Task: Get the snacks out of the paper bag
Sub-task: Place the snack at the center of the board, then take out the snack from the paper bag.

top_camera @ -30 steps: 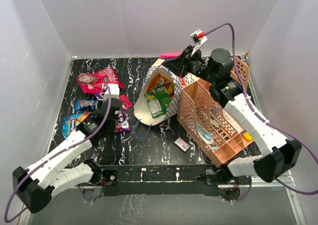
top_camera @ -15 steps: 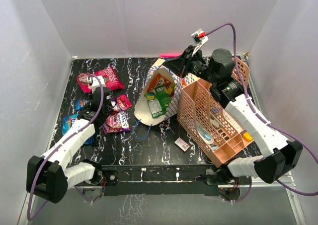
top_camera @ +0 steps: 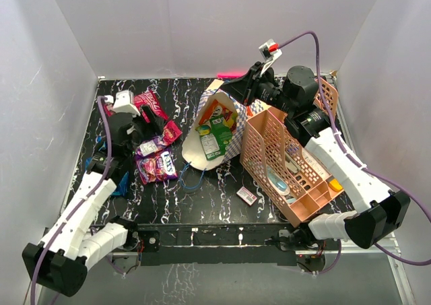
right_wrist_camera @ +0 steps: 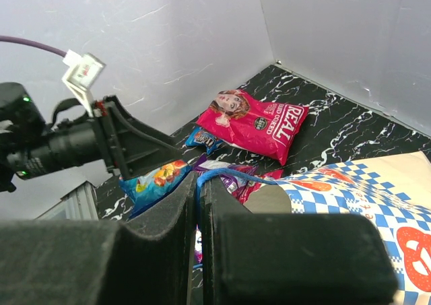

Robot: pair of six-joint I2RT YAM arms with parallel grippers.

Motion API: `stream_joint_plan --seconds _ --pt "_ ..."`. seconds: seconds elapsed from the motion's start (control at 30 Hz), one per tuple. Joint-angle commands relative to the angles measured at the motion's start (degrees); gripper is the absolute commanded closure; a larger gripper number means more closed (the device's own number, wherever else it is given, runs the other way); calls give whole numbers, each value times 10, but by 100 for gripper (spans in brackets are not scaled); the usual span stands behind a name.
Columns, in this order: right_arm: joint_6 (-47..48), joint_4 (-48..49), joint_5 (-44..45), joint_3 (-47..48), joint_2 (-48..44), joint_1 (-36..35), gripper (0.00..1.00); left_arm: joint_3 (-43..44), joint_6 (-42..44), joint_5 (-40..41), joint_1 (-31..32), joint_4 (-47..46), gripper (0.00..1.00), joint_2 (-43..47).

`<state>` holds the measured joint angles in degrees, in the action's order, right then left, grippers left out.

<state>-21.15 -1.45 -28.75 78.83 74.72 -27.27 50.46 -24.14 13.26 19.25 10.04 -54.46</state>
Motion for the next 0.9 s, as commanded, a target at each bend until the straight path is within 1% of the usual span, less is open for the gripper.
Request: stream_joint_plan --seconds 0.0,0.07,0.1,0.17,0.3,0.37,0.4,0.5,0.6,0.73,0.87 --pt "-4 51 -5 -2 -20 -1 92 6 -66 -214 13 -111 41 6" --pt "-4 53 -4 -6 -22 -1 92 -21 -118 -246 37 -166 44 1" --pt "-5 53 -4 -7 -23 -1 92 -45 -139 -247 52 -191 46 0" --pt "-5 53 -3 -9 -24 -1 92 -75 -165 -207 98 -222 50 -4" --pt "-6 54 -1 -12 -29 -1 92 -90 -148 -98 208 -223 57 -44" --pt "-7 54 -2 -14 -30 -1 92 -106 -156 -64 235 -240 60 -67" --pt "-8 54 -2 -13 -30 -1 92 -121 -161 -49 248 -264 61 -77" --pt "-14 57 -2 -15 -32 -1 92 -156 -163 -1 276 -335 61 -111" --pt "-24 64 -4 -13 -29 -1 92 -151 -151 63 298 -369 62 -169" --pt "-38 71 -10 -4 -25 -1 92 -114 -187 112 303 -345 72 -252" --pt "-41 69 -9 4 -25 -2 92 -118 -222 160 306 -361 78 -303"
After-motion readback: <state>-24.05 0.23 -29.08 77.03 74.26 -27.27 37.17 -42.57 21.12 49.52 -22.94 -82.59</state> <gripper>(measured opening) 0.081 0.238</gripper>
